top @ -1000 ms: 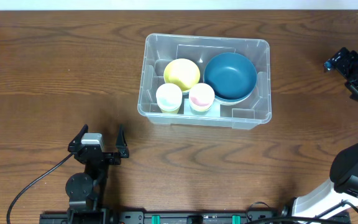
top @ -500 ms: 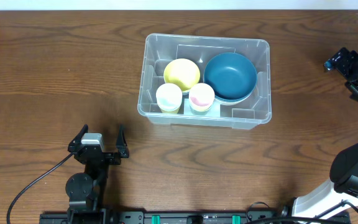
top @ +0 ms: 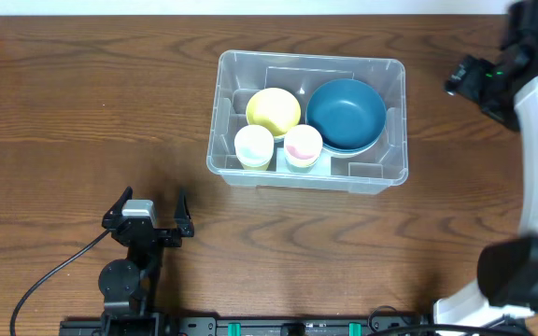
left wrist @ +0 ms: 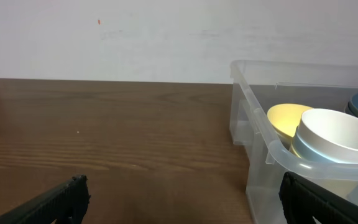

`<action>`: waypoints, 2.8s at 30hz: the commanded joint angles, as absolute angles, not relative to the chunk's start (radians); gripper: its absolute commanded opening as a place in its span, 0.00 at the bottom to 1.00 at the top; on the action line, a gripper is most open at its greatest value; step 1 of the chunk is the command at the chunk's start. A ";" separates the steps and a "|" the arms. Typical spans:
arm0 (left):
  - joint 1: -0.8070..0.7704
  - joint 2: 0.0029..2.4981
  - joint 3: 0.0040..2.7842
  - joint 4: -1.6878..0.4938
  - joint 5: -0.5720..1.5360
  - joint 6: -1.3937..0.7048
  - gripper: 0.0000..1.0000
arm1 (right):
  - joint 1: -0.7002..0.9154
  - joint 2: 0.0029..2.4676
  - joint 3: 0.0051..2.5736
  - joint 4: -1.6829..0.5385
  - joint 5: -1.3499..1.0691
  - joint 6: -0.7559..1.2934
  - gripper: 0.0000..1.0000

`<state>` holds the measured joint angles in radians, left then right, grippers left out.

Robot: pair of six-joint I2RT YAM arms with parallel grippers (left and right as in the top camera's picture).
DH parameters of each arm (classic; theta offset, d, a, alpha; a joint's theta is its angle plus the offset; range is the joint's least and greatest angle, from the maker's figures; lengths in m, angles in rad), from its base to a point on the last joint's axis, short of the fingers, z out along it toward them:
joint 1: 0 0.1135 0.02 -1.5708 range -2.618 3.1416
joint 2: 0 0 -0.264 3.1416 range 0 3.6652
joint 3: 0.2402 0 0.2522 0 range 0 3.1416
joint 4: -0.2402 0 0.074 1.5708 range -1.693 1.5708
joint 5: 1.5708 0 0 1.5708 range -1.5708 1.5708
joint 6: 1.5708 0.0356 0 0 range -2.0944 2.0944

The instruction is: Pack container

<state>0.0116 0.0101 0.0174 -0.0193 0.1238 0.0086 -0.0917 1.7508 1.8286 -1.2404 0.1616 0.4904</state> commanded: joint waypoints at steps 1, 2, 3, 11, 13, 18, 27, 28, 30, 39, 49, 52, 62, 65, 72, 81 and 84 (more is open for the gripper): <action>0.017 0.006 0.004 -0.059 0.138 0.026 0.98 | 0.041 1.600 1.834 -1.177 0.462 0.499 0.99; 0.017 0.006 0.004 -0.059 0.138 0.026 0.98 | 0.091 1.562 1.834 -1.136 0.522 0.474 0.99; 0.017 0.006 0.004 -0.059 0.138 0.026 0.98 | 0.125 1.535 1.834 -1.105 0.549 0.439 0.99; 0.017 0.006 0.004 -0.059 0.138 0.026 0.98 | 0.233 1.291 1.699 -0.776 0.342 0.242 0.99; 0.017 0.006 0.004 -0.059 0.138 0.026 0.98 | 0.222 1.211 1.588 -0.662 0.260 0.218 0.99; 0.017 0.006 0.004 -0.059 0.138 0.027 0.98 | 0.188 0.992 1.231 -0.332 0.148 0.181 0.99; 0.017 0.006 0.004 -0.059 0.138 0.026 0.98 | 0.181 0.661 0.701 -0.001 0.141 0.178 0.99; 0.017 0.006 0.004 -0.059 0.138 0.026 0.98 | 0.181 0.631 0.659 0.019 0.141 0.178 0.99; 0.017 0.006 0.004 -0.059 0.138 0.026 0.98 | 0.181 0.555 0.565 0.054 0.129 0.178 0.99; 0.017 0.006 0.004 -0.059 0.138 0.026 0.98 | 0.181 0.258 0.273 0.091 0.106 0.179 0.99; 0.017 0.006 0.004 -0.059 0.138 0.026 0.98 | 0.182 0.117 0.108 0.136 0.096 0.187 0.99; 0.017 0.006 0.004 -0.059 0.138 0.026 0.98 | 0.182 0.094 0.072 0.144 0.088 0.186 0.99; 0.017 0.006 0.004 -0.059 0.138 0.026 0.98 | 0.182 0.081 0.032 0.137 0.078 0.186 0.99; 0.017 0.006 0.004 -0.059 0.138 0.026 0.98 | 0.183 0.067 0.017 0.138 0.074 0.186 0.99; 0.017 0.006 0.004 -0.059 0.138 0.026 0.98 | 0.182 0.005 0.006 0.059 0.062 0.186 0.99; 0.017 0.006 0.004 -0.059 0.138 0.026 0.98 | 0.183 0.005 0.006 -0.072 0.059 0.183 0.99; 0.017 0.006 0.004 -0.059 0.138 0.026 0.98 | 0.182 0.005 0.006 -0.072 0.059 0.153 0.99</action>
